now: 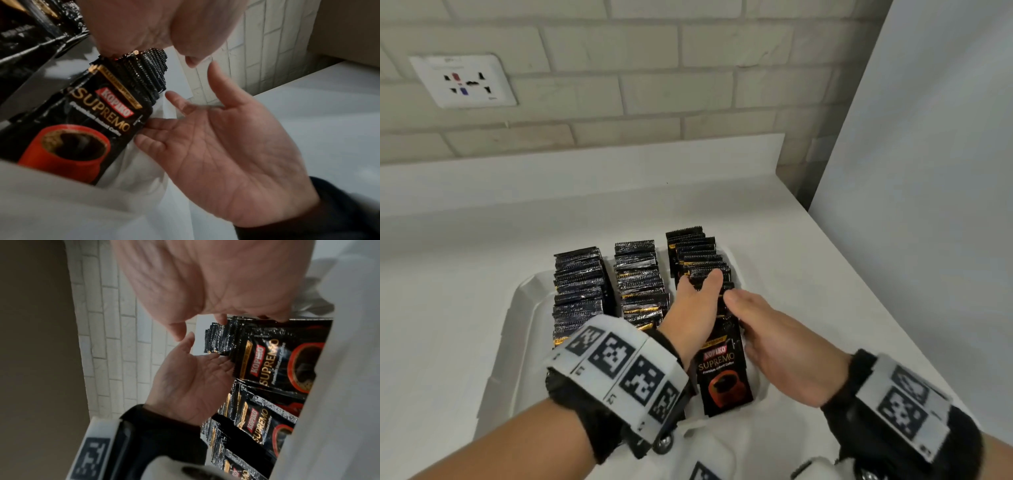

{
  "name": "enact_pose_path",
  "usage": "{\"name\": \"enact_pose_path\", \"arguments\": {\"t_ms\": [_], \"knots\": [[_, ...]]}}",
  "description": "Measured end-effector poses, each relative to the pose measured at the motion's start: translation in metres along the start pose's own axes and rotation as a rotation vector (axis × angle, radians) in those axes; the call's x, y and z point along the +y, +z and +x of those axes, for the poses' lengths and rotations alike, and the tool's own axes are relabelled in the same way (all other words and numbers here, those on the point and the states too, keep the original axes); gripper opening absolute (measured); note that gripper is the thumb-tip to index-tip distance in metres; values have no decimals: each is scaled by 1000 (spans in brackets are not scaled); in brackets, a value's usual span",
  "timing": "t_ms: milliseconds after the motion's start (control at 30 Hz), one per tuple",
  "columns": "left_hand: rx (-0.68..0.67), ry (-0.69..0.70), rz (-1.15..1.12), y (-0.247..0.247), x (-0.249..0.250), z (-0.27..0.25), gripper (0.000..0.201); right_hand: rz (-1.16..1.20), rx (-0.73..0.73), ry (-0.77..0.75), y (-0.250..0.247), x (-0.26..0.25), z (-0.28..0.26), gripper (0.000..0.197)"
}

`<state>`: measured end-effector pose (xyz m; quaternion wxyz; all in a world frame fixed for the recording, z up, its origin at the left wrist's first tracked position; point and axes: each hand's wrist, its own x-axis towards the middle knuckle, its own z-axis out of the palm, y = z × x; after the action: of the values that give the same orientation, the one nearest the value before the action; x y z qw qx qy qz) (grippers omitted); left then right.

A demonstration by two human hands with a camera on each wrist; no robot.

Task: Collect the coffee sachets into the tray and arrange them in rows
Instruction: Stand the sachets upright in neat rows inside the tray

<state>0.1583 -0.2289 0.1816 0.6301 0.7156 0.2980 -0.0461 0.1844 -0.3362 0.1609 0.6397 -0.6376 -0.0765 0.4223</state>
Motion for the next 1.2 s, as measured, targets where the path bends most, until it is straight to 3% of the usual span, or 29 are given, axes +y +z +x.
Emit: {"name": "enact_pose_path", "arguments": {"t_ms": [167, 333, 533, 600, 700, 767, 833, 933, 1067, 1200], "knots": [[12, -7, 30, 1, -3, 10, 55, 50, 72, 15, 4, 2, 11, 69], [2, -24, 65, 2, -4, 19, 57, -38, 113, -19, 2, 3, 22, 110], [27, -4, 47, -2, -8, 30, 59, -49, 55, -9, -2, 1, 33, 109], [40, -1, 37, -1, -9, 35, 60, -46, 50, 3, 0, -1, 38, 102], [72, -2, 11, 2, -11, 45, 63, -28, 63, 23, -1, -5, 44, 65], [93, -3, -36, 1, -13, 52, 63, -24, 54, 24, -3, -7, 47, 52], [92, -6, -75, 0, -13, 55, 74, -11, 54, 26, -4, -6, 50, 49], [75, -21, -148, 2, -29, 75, 111, 40, 34, 51, -6, -5, 54, 48], [59, -10, -205, 1, -38, 92, 110, 30, 62, 31, -8, -11, 57, 39], [69, -4, -256, 1, -43, 107, 110, 36, 63, 23, -10, -20, 66, 42]]}}
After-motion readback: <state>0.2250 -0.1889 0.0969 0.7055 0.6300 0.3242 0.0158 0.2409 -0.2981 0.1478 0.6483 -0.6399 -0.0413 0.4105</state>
